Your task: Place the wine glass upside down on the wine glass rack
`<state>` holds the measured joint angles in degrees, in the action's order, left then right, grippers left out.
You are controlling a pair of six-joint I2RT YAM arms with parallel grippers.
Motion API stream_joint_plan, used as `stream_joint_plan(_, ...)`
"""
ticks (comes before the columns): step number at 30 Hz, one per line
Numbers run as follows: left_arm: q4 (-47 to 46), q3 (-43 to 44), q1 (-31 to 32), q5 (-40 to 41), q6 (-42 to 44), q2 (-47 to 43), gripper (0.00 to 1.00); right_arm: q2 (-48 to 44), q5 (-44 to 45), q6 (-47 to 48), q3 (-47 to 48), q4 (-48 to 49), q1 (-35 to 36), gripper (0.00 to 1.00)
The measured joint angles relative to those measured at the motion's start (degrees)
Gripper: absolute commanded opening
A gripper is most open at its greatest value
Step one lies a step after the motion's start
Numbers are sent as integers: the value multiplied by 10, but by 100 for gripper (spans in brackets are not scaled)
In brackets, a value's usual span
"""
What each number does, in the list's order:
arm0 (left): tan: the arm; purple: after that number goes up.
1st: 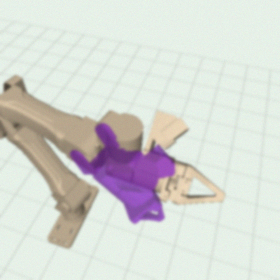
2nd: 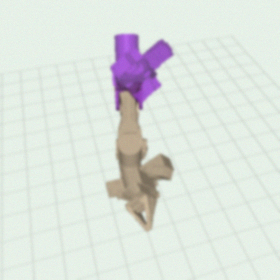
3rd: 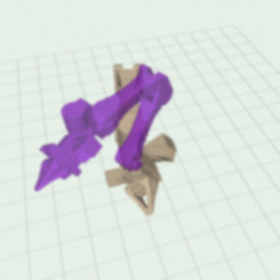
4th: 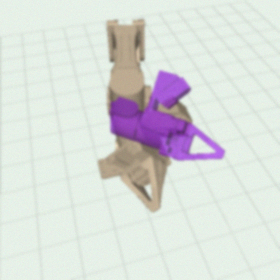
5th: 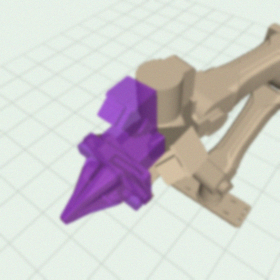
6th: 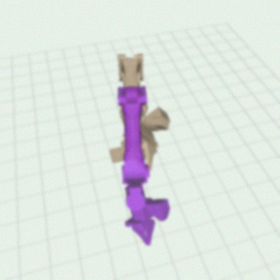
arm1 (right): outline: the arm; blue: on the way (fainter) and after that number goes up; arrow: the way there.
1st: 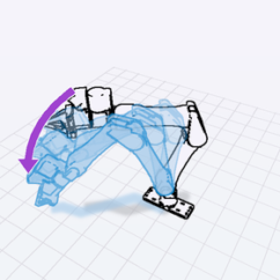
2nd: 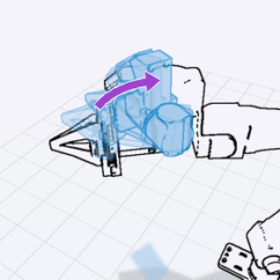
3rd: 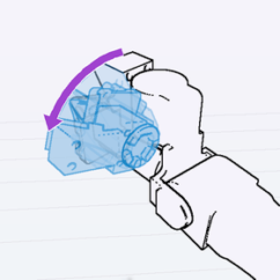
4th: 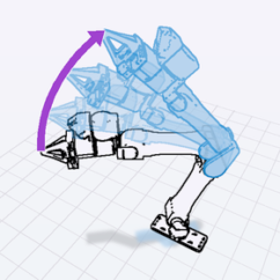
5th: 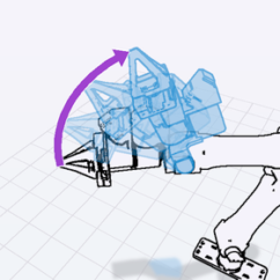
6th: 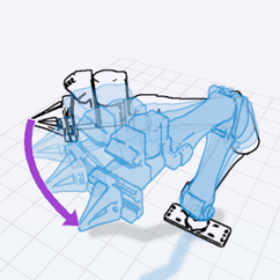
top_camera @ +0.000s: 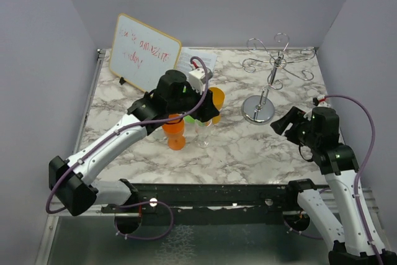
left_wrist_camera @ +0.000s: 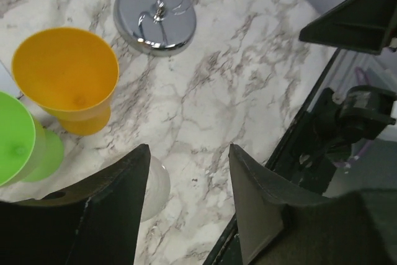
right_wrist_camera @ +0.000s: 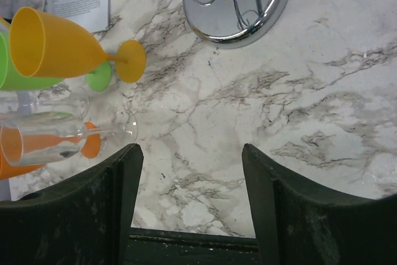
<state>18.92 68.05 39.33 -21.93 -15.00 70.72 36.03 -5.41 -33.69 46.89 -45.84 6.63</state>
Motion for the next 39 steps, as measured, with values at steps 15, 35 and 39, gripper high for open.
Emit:
stream_joint_plan(15,149,51,51,101,41,112,40,37,0,-23,-50,35,0,70)
stream_joint_plan(35,200,81,114,185,57,166,0,71,-61,-149,-130,109,0,71)
stream_joint_plan(39,134,47,137,157,31,143,0,70,-82,-238,-139,115,0,71)
